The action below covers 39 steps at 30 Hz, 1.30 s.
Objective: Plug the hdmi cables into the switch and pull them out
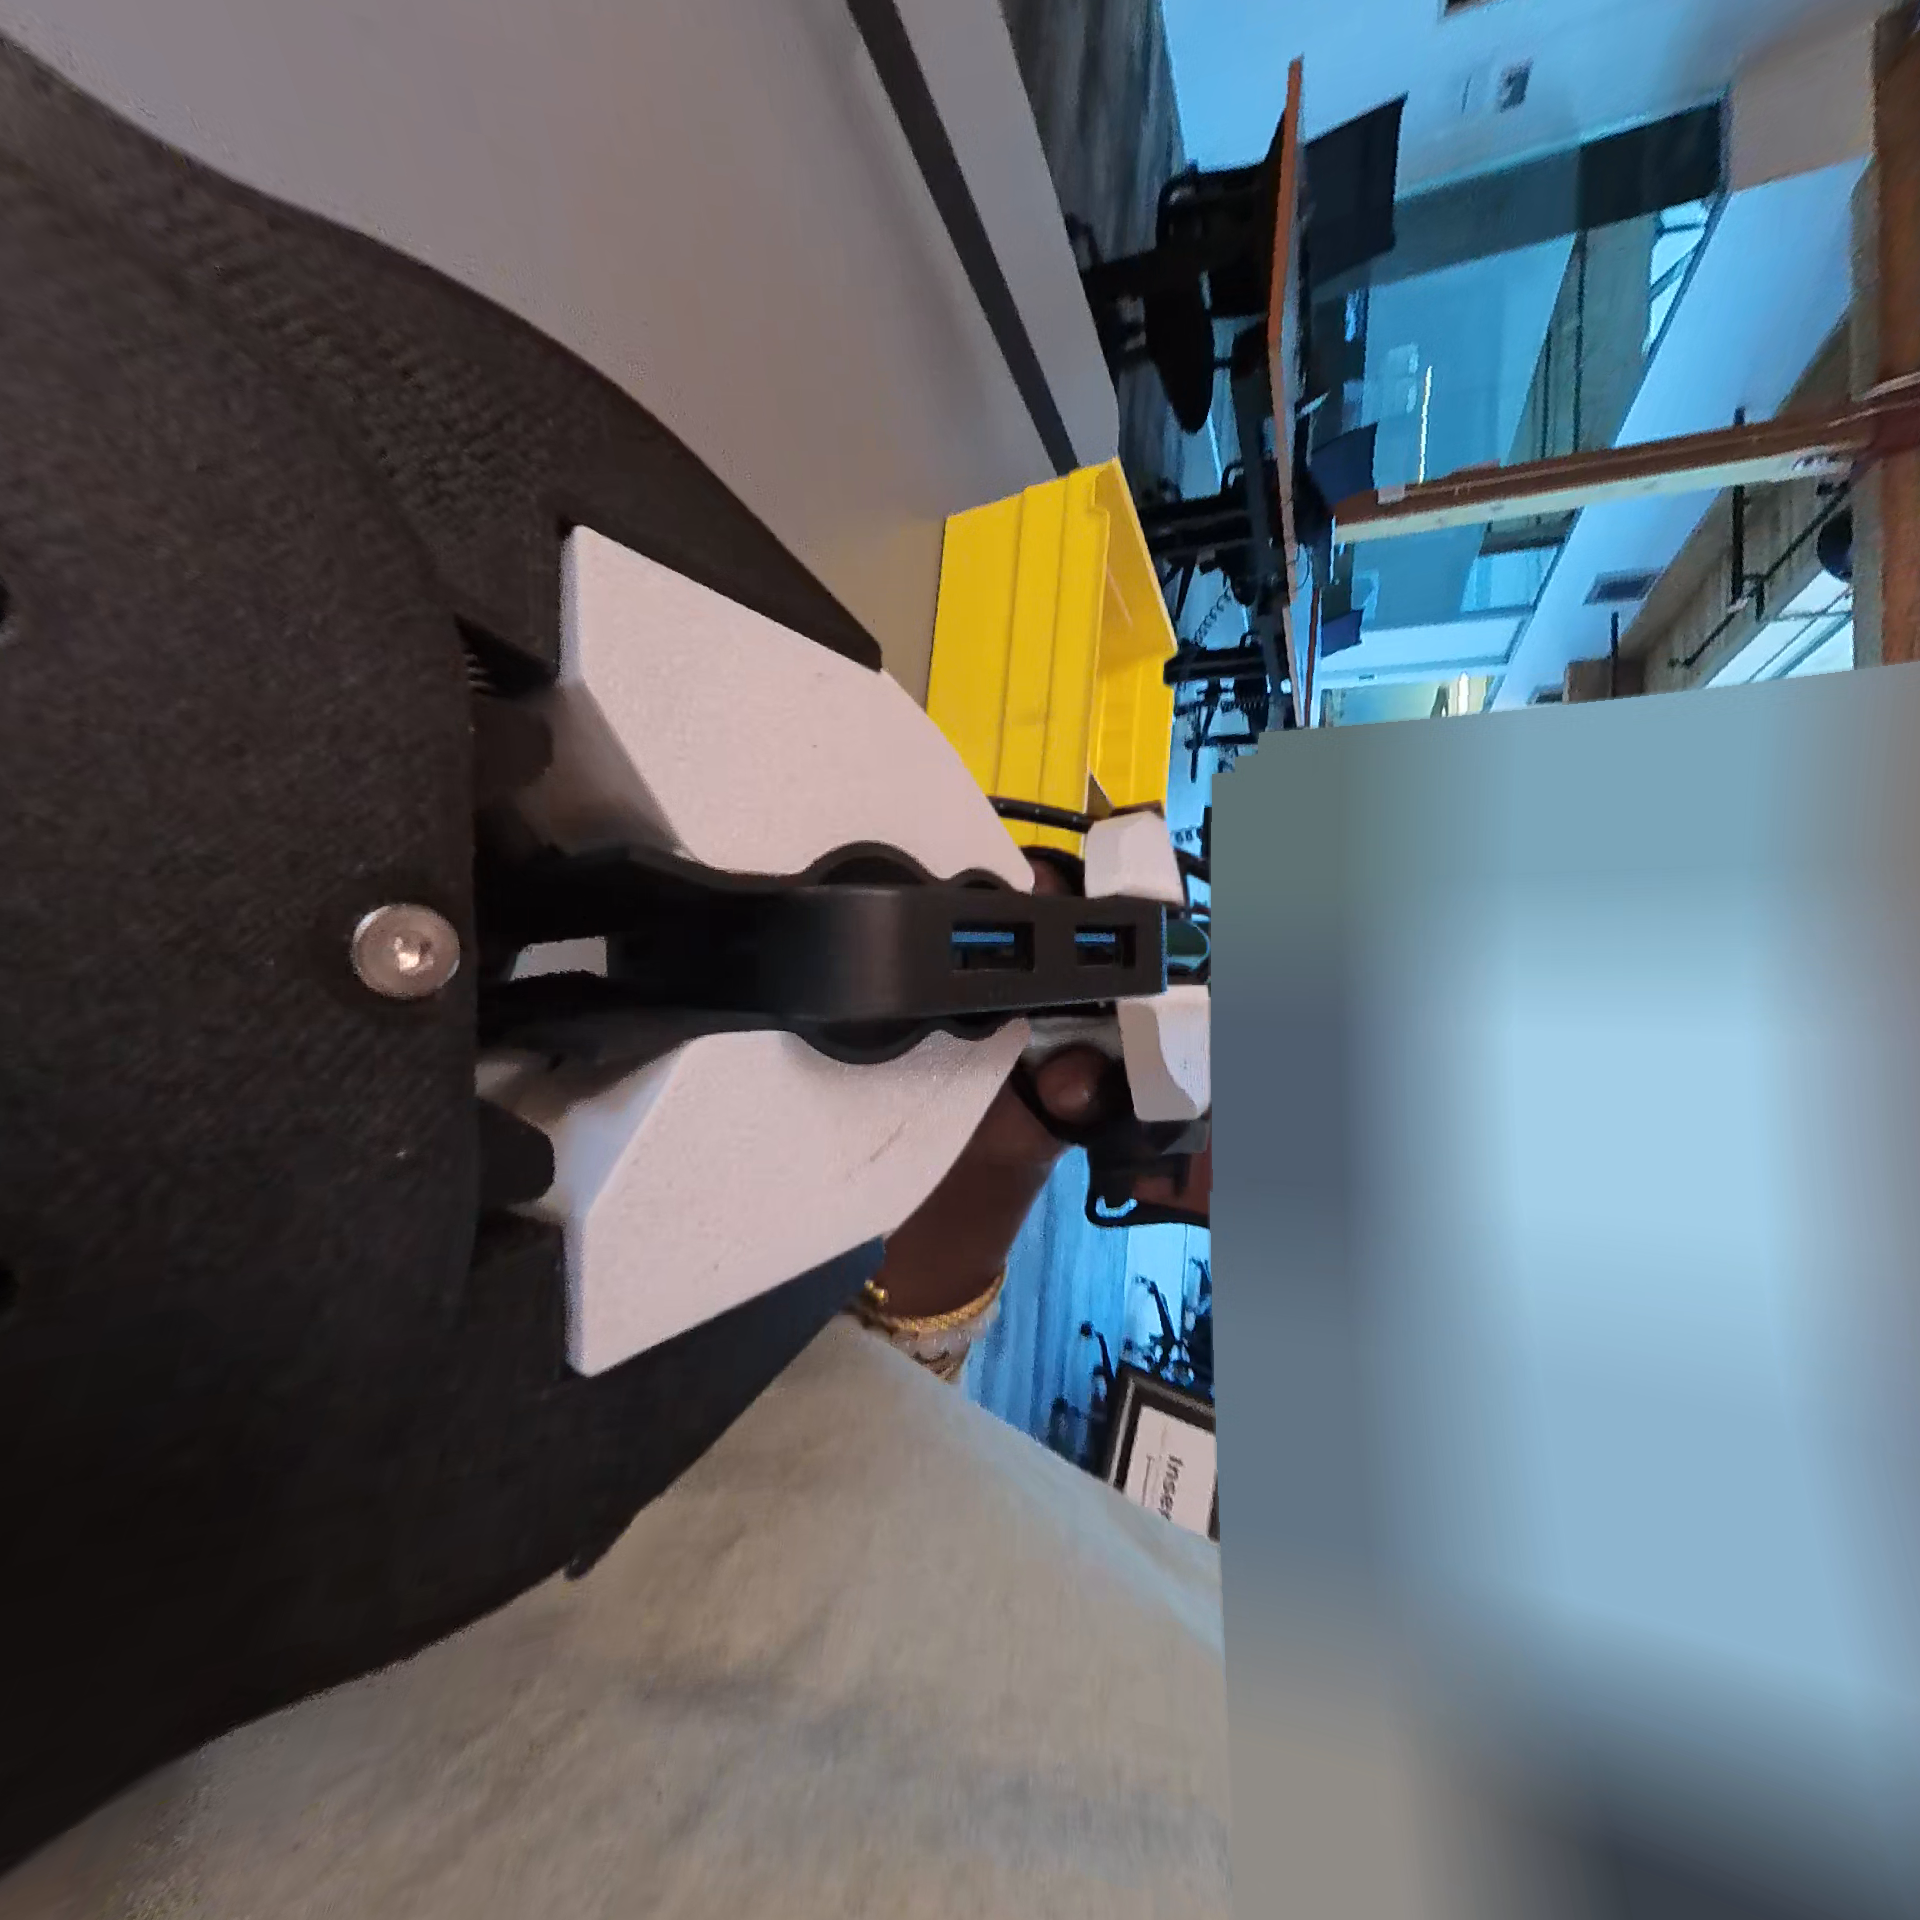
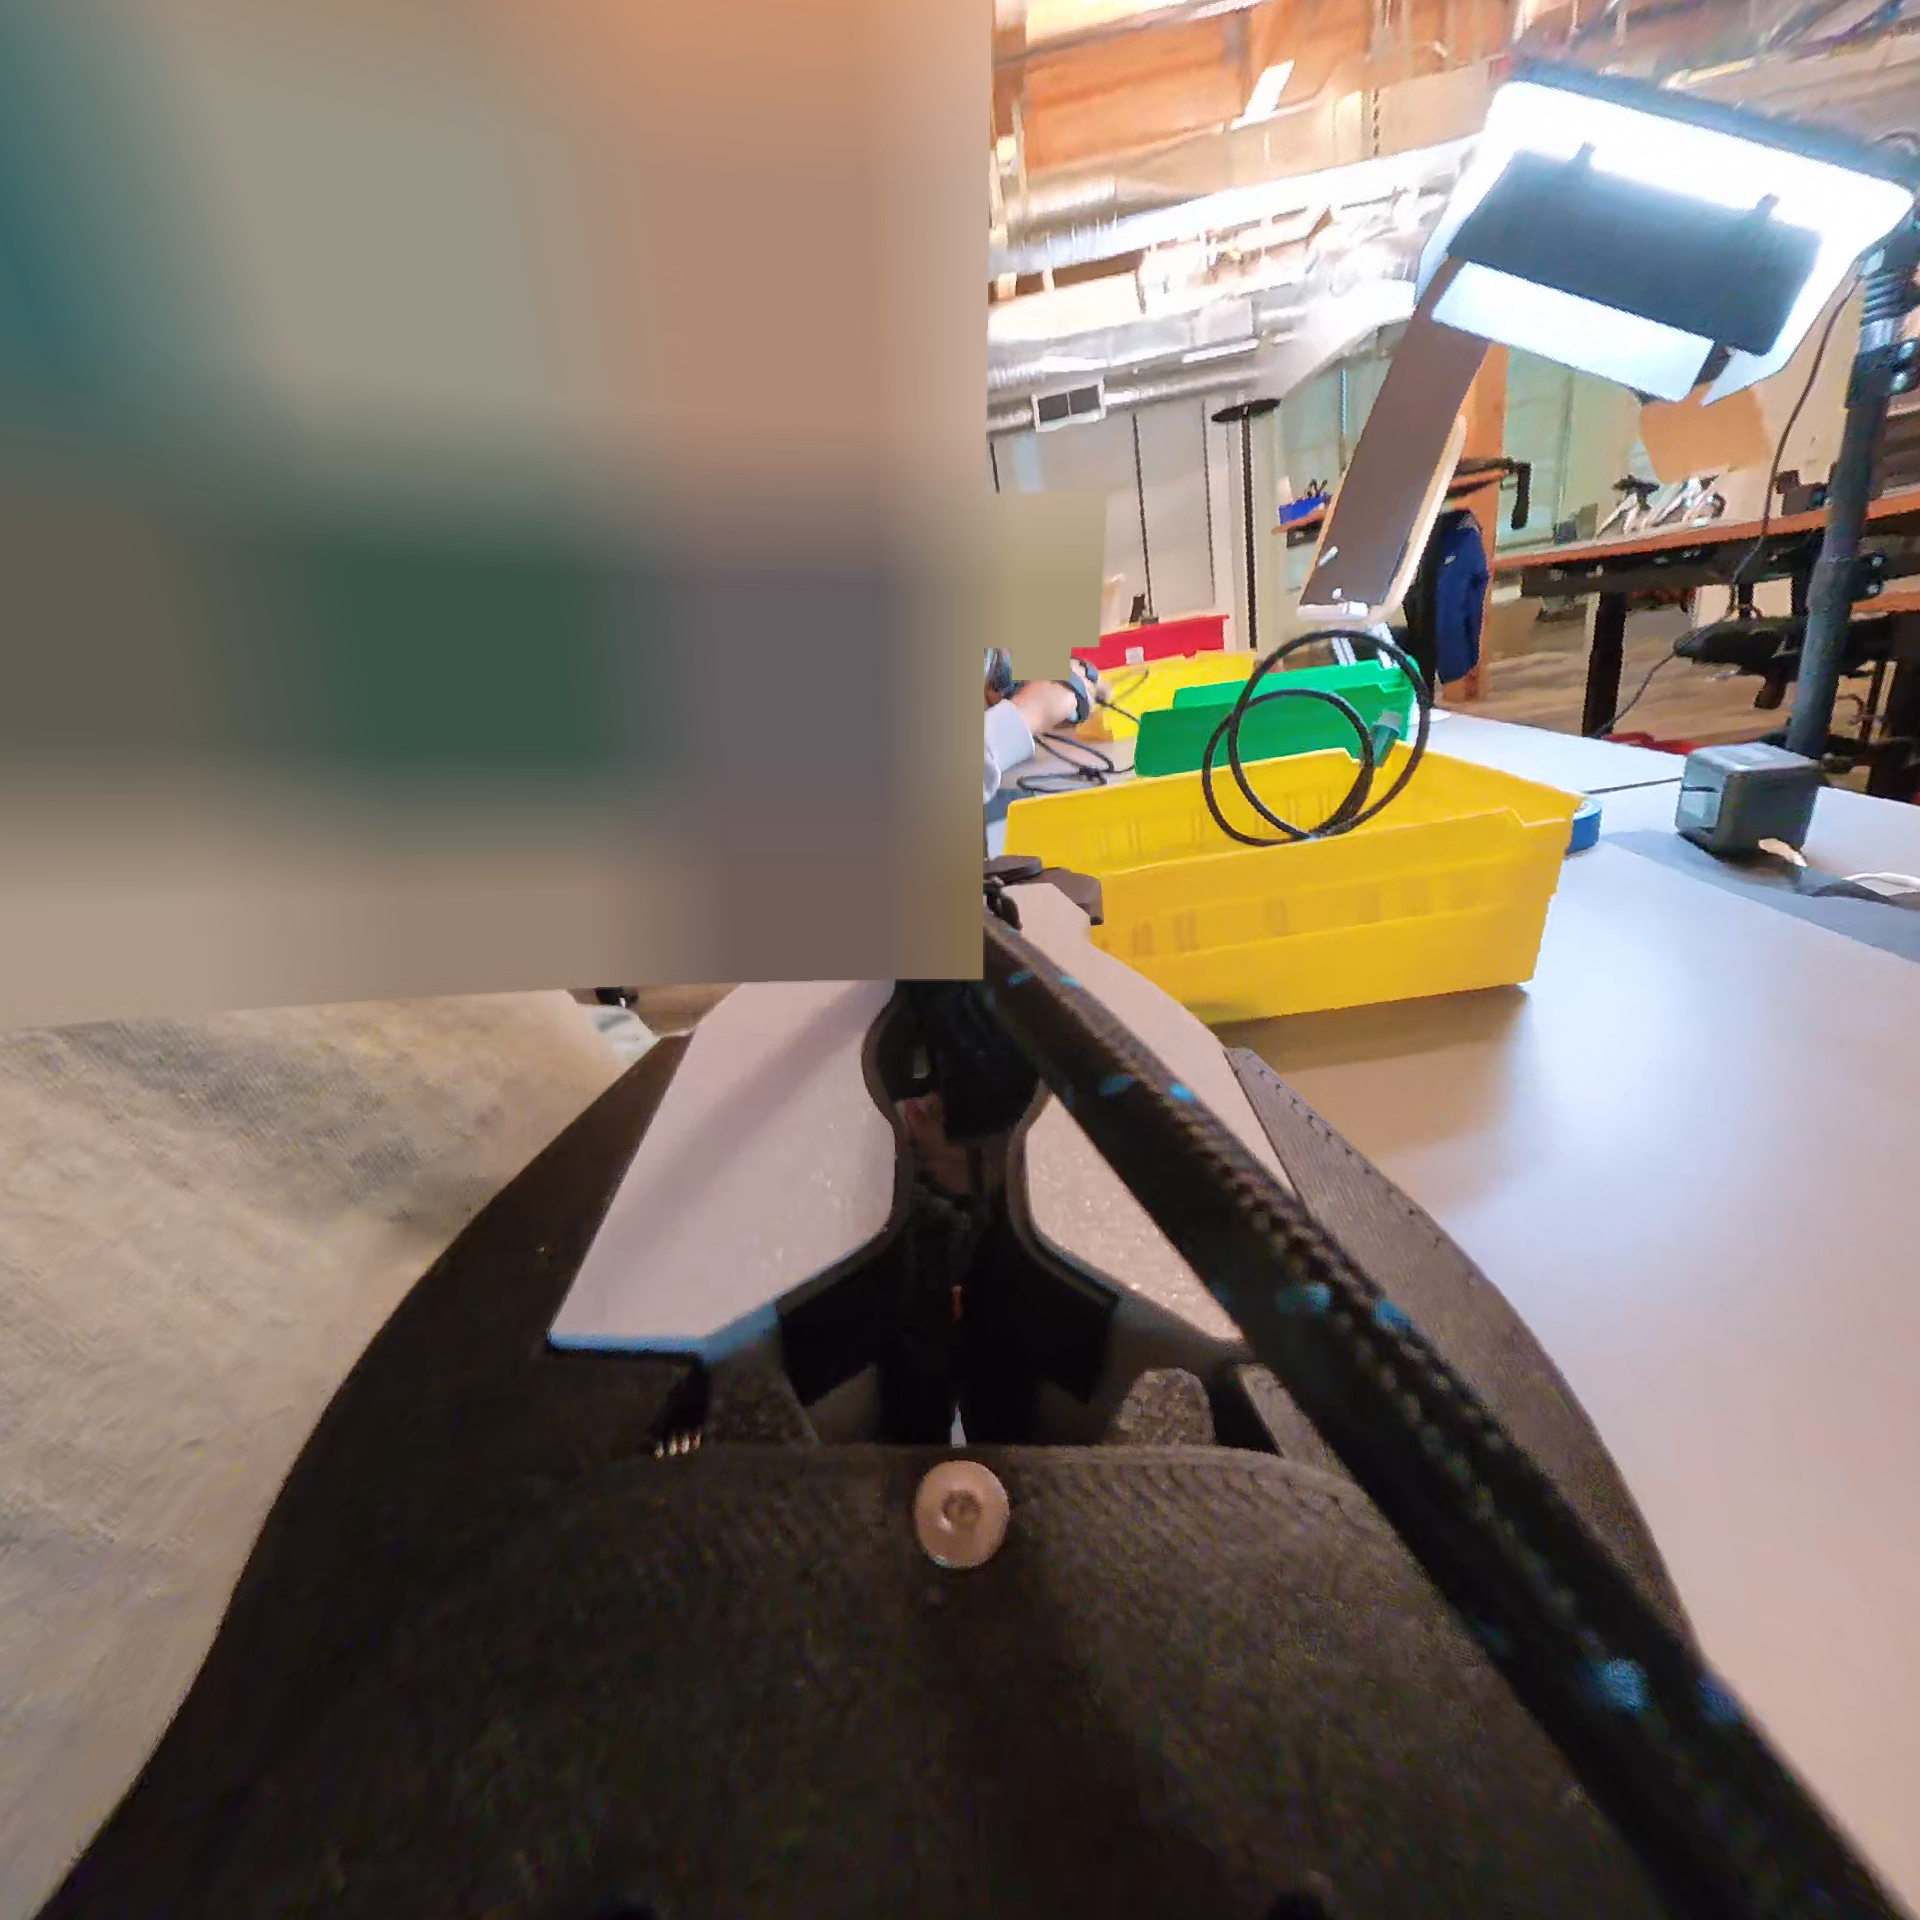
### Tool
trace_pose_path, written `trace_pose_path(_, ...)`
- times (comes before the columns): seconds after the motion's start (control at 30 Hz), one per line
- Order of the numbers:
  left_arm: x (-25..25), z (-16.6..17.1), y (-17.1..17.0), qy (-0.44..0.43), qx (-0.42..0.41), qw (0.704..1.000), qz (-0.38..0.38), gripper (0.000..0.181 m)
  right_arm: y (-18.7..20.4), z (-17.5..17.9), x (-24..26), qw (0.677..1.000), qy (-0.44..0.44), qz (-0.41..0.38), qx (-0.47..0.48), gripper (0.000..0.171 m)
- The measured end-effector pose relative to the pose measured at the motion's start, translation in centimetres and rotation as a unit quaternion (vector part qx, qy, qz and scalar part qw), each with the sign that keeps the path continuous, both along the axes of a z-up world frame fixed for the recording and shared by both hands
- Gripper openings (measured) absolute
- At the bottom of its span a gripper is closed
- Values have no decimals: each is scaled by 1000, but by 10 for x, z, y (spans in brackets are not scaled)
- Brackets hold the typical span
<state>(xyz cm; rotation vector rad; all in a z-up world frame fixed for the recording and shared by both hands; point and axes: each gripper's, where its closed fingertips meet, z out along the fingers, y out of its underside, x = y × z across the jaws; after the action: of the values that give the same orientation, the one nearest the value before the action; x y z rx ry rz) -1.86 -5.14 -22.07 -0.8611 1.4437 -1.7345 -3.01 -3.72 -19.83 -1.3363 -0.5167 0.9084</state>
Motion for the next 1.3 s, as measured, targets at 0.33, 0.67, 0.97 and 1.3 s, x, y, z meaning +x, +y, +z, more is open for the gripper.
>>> trace_pose_path(0.33,-65,30,87,-97,-115,980,130,17,-52,36,151,972,73,-216,52,12)
trace_pose_path(0.67,-41,39,48,-126,-49,987,87,18,-80,24,126,963,-121,-207,-124,13)
trace_pose_path(0.97,-39,16,49,-104,-51,989,90,18,-198,-59,331,686,-262,-545,-406,13)
trace_pose_path(1.3,-31,10,49,-88,-43,990,99,19,-132,-91,253,807,-204,-398,-387,13)
